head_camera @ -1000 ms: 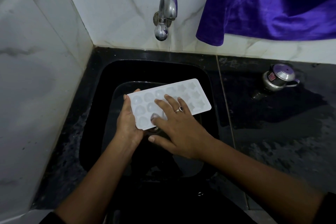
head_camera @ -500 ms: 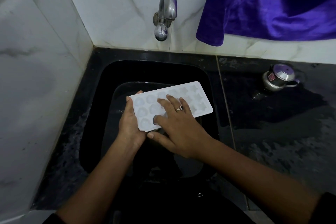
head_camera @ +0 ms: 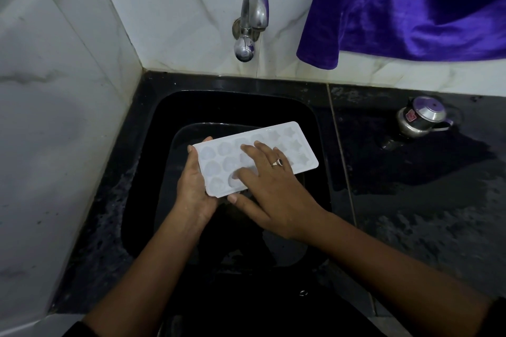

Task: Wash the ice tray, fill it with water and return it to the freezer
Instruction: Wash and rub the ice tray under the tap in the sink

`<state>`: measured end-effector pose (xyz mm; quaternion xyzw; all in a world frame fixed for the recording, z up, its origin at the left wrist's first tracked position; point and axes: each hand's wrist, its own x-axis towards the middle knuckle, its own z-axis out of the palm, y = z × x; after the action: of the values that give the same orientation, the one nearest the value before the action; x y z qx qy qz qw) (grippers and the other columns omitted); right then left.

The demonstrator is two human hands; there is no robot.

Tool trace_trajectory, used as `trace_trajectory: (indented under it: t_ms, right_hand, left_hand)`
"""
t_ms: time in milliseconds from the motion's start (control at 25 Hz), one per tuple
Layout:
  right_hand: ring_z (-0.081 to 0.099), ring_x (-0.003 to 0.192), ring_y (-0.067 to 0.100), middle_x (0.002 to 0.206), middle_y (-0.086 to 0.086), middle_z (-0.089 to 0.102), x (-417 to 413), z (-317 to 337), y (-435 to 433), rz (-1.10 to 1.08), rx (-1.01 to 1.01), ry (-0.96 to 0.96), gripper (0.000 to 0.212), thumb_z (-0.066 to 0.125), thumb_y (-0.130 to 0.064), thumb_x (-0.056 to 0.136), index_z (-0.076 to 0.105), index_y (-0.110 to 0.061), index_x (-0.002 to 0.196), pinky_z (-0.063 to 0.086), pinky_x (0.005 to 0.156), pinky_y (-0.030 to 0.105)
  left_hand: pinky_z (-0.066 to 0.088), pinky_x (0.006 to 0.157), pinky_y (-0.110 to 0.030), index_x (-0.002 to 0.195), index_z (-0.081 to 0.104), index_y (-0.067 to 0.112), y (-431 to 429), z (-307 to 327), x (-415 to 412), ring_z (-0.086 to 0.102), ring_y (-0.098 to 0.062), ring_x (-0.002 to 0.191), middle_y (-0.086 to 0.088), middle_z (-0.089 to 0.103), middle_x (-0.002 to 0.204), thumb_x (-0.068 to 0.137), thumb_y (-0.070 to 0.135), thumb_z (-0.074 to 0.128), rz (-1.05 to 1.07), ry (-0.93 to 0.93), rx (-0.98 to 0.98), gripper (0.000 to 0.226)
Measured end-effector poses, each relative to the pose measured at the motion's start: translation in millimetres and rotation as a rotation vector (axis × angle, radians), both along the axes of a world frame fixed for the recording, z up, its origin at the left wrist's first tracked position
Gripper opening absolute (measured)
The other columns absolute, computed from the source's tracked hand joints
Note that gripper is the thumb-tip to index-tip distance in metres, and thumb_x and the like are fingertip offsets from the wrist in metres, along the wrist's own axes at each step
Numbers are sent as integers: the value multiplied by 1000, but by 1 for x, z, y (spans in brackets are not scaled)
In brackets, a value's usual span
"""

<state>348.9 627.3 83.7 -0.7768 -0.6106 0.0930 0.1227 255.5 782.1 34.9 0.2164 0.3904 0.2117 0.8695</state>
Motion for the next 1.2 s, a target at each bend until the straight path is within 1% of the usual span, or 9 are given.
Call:
trace_trajectory:
  t_ms: [80,160,400,520,600,760,880,1000,1200]
  right_hand:
    - [10,158,36,167,16,25,-3,2,5,52,-5,-4,46,39,-57,105,57,-25,132,9,125,62]
    - [9,159,38,168,17,24,-8,-1,7,92,-22,-42,43,38,-54,106,56,-28,137,6,125,63]
    - [10,158,40,167,18,25,-16,-5,14,112,-44,-98,43,36,-50,108,57,-25,135,6,124,65]
    - [12,157,40,166,18,27,-13,-5,14,82,-26,-109,38,35,-50,107,63,-29,123,8,124,66]
    - [12,157,39,166,18,27,-16,-7,14,112,-42,-114,40,36,-50,107,61,-25,126,8,124,65]
    - [13,157,39,166,17,28,-9,-3,14,94,-31,-98,40,34,-50,108,63,-31,127,8,124,65]
    - [15,157,40,165,17,30,-7,-3,7,111,-25,-113,45,34,-53,108,60,-29,135,8,125,64]
    - [14,157,39,165,17,30,-7,0,10,103,-40,-111,48,34,-57,107,64,-28,132,9,124,65]
    - [13,157,39,166,16,28,-9,-4,3,118,-30,-105,46,33,-52,109,56,-27,140,7,126,63]
  left_hand:
    - [53,104,-58,145,61,27,-1,-3,1,68,-39,124,-16,68,138,102,66,45,-15,12,-42,61]
    - [49,109,-59,144,62,28,-3,0,4,66,-39,126,-16,68,139,101,67,46,-23,-11,-69,59]
    - [55,102,-57,135,67,29,-11,8,4,70,-39,120,-16,73,131,102,65,44,-12,4,-71,54]
    - [51,108,-59,138,67,27,-14,5,3,67,-39,125,-17,70,136,102,63,47,-15,-15,-87,54]
    - [50,108,-61,138,67,26,-14,6,4,68,-41,123,-17,70,134,100,66,48,-34,-6,-95,58]
    - [53,105,-56,126,74,25,-14,12,4,72,-37,117,-17,73,130,103,63,45,-17,2,-90,53]
    - [57,96,-53,108,82,25,-13,16,3,77,-35,104,-17,76,123,103,64,43,-16,-4,-101,55]
    - [58,98,-55,135,69,24,-17,16,5,71,-37,119,-17,72,131,101,67,45,-42,-4,-126,59]
    - [56,101,-56,140,65,26,-14,12,4,69,-40,123,-18,70,134,102,66,44,-63,-30,-103,59]
